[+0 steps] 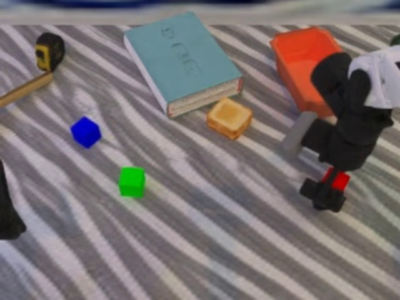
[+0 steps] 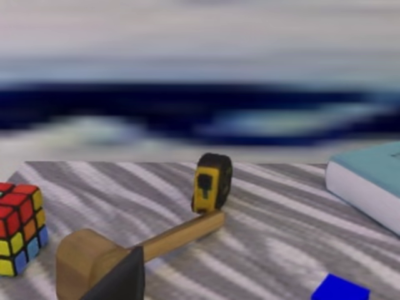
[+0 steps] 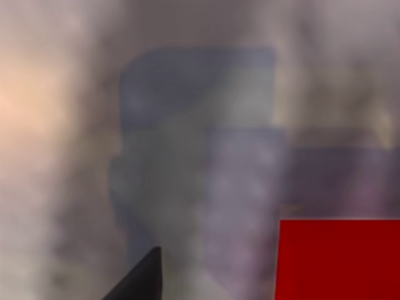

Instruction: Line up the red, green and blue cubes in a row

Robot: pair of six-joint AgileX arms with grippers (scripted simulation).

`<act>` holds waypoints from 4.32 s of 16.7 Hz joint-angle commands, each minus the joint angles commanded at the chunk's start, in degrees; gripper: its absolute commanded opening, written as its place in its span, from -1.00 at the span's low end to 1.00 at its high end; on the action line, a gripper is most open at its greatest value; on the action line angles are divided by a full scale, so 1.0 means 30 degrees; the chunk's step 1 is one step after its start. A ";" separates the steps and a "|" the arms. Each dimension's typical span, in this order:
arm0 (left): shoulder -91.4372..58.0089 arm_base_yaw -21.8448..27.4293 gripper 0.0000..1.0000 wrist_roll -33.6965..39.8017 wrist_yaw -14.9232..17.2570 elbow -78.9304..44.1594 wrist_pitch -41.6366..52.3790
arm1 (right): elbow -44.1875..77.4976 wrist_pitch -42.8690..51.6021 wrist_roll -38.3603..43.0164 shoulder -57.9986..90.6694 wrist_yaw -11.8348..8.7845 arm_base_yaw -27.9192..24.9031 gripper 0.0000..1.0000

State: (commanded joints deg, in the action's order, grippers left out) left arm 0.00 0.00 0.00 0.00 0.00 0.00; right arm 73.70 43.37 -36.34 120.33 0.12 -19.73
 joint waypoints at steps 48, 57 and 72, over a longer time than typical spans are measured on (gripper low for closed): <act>0.0000 0.0000 1.00 0.0000 0.0000 0.0000 0.0000 | 1.4734 1.0555 0.1399 0.3689 -0.0332 -1.2652 -1.00; 0.0000 0.0000 1.00 0.0000 0.0000 0.0000 0.0000 | 1.2135 0.7392 0.1464 0.4022 -0.0344 -1.2630 -1.00; 0.0000 0.0000 1.00 0.0000 0.0000 0.0000 0.0000 | 1.0604 0.5720 0.1454 0.4392 -0.0322 -1.2699 0.21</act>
State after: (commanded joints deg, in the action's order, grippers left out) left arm 0.00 0.00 0.00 0.00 0.00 0.00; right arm 105.51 60.53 -31.98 133.51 -0.84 -57.83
